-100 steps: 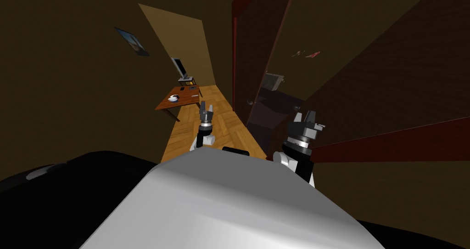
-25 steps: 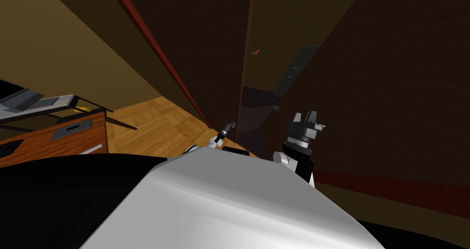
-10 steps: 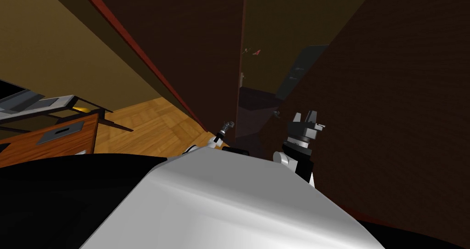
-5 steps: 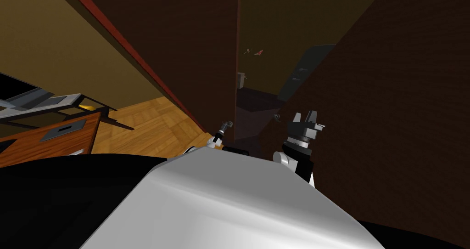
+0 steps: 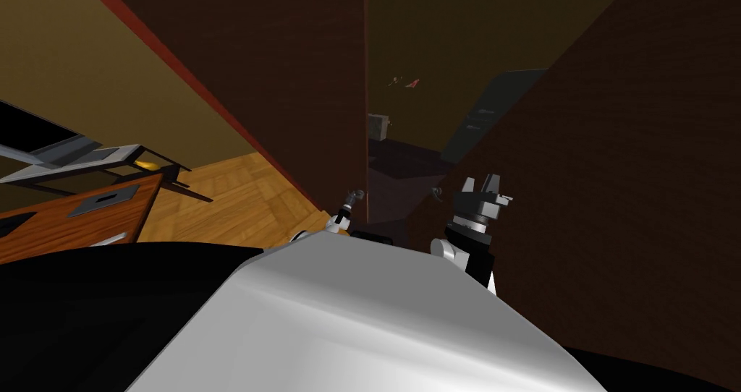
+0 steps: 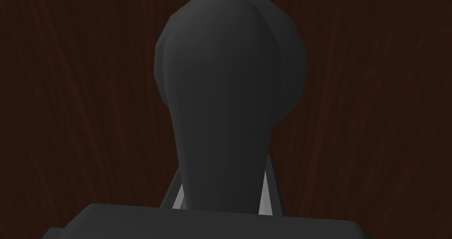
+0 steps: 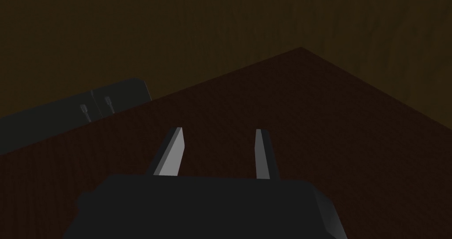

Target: Push the door open

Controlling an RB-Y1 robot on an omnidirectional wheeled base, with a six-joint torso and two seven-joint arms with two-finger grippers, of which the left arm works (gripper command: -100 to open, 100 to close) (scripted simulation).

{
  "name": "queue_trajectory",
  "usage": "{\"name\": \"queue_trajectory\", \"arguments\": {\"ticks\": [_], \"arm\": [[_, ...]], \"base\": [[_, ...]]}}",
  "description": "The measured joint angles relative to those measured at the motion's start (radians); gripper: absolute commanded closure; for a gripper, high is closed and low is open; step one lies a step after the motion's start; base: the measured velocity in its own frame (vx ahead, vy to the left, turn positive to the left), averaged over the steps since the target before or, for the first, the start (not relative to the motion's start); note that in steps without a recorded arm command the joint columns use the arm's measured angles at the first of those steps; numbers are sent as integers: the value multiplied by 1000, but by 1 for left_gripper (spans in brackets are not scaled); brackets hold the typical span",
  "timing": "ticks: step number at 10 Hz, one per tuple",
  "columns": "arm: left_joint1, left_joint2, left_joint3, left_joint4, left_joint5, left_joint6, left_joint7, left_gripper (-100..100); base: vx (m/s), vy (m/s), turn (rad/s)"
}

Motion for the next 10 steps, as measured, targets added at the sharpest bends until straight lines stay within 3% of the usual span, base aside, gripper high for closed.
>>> {"name": "queue_trajectory", "arguments": {"ticks": [1, 2, 3, 6, 8, 10], "arm": [[8, -1, 13, -21, 7, 10, -9, 100], [-14, -1, 31, 9, 18, 1, -19, 100], [-14, -2, 43, 13, 25, -2, -27, 100], [5, -12, 66, -19, 38, 19, -44, 100], [-3, -12, 77, -9, 45, 14, -50, 100], [-19, -6, 89, 37, 53, -4, -64, 100]], "base": [[141, -157, 92], [168, -103, 61], [174, -83, 39], [173, -75, 42], [127, -9, 50], [166, -24, 33]]}}
